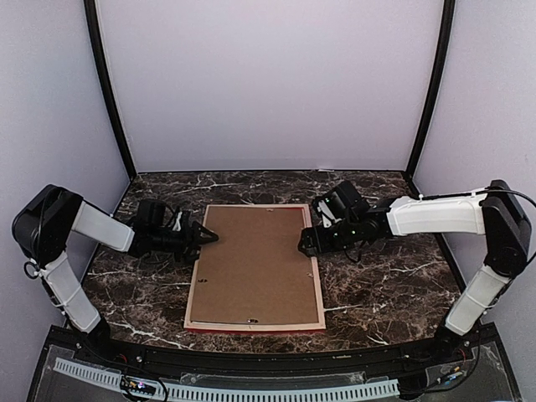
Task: Put the photo into the frame
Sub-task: Adjust the fastener on the backboard, then place the backboard with the photo, then position the photo frame at the center of the board.
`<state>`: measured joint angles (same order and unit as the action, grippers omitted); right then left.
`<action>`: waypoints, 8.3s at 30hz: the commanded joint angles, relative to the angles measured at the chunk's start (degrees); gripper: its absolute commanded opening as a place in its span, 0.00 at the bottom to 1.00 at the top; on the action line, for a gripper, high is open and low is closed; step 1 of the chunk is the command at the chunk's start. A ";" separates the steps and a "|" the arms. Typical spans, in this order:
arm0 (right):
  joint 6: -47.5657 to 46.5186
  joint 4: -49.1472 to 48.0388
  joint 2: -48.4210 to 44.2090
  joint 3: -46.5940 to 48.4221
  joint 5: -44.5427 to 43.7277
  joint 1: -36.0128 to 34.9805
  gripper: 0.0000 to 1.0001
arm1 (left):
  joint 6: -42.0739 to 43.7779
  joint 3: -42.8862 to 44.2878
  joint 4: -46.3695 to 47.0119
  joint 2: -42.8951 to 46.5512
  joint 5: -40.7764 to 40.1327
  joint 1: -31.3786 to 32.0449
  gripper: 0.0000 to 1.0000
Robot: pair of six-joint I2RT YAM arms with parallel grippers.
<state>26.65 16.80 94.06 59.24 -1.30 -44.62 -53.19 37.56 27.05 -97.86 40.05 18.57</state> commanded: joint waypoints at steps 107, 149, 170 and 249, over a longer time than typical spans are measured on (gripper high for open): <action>3.82 -4.27 -1.47 -3.96 5.38 0.84 0.88 | 7.52 5.27 -7.62 -3.37 -1.12 3.09 0.68; 3.90 -17.25 16.14 3.13 20.55 -5.21 0.86 | 14.73 11.02 -21.74 -1.60 -9.23 6.48 0.79; 4.37 -18.55 15.45 -2.00 18.88 -4.61 0.86 | 21.24 14.61 -33.42 4.54 -18.03 6.48 0.80; 4.95 -1.44 1.26 -9.19 -2.76 3.18 0.19 | 39.79 29.80 -46.19 -8.52 -38.33 11.75 0.89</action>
<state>31.99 13.82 96.40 50.96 -3.70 -41.76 -15.35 65.60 -16.53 -105.95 4.03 29.15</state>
